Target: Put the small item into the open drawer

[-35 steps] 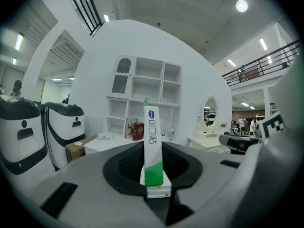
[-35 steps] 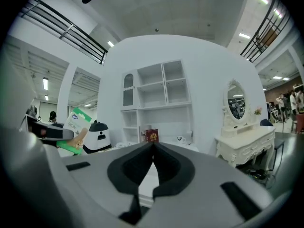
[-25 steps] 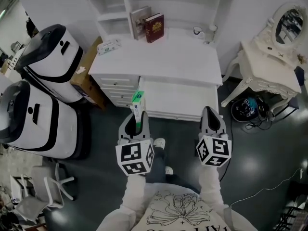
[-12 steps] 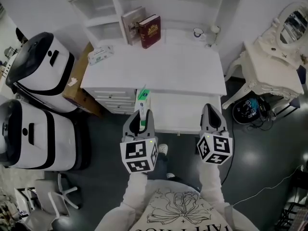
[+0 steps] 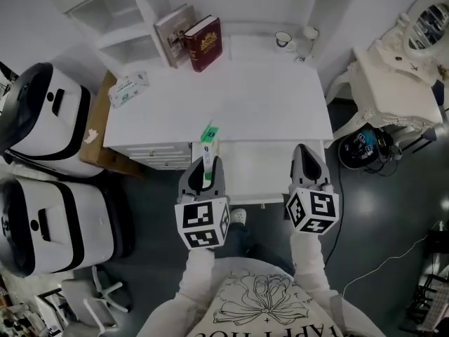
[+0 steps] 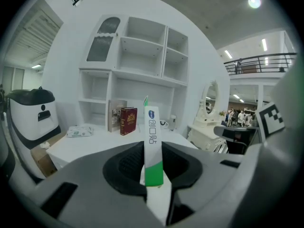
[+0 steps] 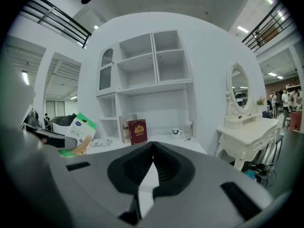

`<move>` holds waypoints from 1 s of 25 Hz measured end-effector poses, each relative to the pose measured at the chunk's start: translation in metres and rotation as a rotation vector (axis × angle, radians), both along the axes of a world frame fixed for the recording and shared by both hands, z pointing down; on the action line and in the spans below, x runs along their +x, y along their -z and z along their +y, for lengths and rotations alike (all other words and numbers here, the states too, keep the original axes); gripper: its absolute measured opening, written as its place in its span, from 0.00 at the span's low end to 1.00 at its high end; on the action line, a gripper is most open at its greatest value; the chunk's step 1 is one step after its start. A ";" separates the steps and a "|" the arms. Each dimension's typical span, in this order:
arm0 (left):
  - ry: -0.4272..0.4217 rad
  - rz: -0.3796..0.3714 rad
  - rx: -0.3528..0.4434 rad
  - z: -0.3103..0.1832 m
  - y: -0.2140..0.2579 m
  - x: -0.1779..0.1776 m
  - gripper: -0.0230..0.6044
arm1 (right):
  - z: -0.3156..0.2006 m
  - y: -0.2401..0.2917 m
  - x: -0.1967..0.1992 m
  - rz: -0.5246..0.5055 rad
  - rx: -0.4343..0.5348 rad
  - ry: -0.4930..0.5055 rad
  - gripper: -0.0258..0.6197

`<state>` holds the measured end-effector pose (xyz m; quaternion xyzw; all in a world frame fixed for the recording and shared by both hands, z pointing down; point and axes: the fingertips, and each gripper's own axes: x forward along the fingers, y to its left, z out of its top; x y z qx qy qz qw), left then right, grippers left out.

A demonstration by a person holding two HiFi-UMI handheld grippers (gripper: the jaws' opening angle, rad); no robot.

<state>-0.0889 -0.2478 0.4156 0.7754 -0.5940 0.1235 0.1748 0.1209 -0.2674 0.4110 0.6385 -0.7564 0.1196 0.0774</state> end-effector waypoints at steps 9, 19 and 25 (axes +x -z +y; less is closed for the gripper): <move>-0.035 0.007 -0.110 -0.027 -0.049 0.000 0.17 | -0.026 -0.042 -0.001 0.012 -0.087 -0.024 0.04; -0.039 -0.003 -0.243 -0.037 -0.101 0.010 0.17 | -0.041 -0.095 0.003 0.013 -0.206 0.010 0.04; -0.078 -0.024 -0.348 -0.038 -0.146 0.027 0.17 | -0.049 -0.123 0.013 0.013 -0.256 0.013 0.04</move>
